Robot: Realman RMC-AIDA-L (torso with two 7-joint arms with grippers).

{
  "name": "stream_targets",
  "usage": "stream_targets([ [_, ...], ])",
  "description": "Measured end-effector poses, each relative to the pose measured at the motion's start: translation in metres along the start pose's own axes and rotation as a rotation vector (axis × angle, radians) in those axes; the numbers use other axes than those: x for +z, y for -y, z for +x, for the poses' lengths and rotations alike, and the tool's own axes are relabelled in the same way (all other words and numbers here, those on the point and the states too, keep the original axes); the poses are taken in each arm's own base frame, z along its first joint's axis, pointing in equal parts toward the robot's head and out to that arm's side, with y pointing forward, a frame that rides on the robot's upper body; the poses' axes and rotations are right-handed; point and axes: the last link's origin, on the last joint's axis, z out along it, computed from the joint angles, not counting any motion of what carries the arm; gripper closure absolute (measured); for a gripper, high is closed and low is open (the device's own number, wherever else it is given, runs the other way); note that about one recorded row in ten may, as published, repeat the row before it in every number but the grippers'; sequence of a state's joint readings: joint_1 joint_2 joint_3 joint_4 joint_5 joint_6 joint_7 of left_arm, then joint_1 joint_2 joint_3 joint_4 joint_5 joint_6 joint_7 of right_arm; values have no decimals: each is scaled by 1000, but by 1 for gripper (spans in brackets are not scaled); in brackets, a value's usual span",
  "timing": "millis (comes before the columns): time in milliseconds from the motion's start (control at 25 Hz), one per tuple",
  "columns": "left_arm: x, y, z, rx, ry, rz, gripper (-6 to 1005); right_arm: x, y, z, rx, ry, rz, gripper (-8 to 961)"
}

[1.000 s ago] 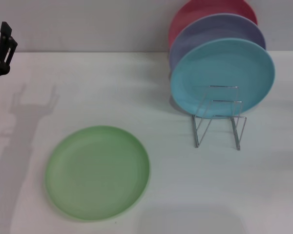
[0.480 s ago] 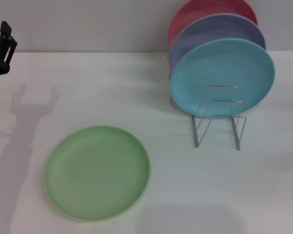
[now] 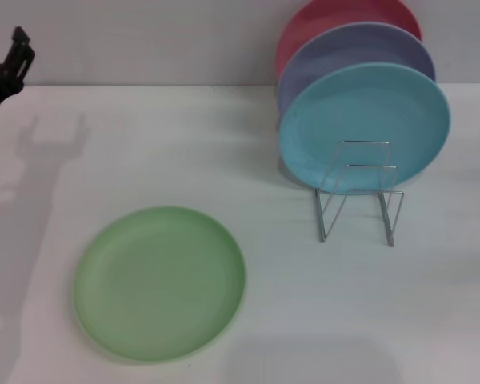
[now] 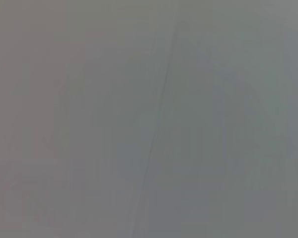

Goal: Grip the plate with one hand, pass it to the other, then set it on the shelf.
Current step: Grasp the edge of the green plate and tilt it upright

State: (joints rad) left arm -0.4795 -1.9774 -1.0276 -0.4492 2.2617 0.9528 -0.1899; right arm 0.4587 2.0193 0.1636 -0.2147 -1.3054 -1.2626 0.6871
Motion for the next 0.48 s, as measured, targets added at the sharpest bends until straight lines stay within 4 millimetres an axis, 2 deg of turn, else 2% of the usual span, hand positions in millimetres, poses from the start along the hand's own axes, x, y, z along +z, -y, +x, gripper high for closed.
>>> stream_targets([
  [280, 26, 11, 18, -25, 188, 1, 155, -4, 3, 1, -4, -3, 11, 237],
  [480, 30, -1, 46, 39, 352, -30, 154, -5, 3, 2, -4, -6, 11, 237],
])
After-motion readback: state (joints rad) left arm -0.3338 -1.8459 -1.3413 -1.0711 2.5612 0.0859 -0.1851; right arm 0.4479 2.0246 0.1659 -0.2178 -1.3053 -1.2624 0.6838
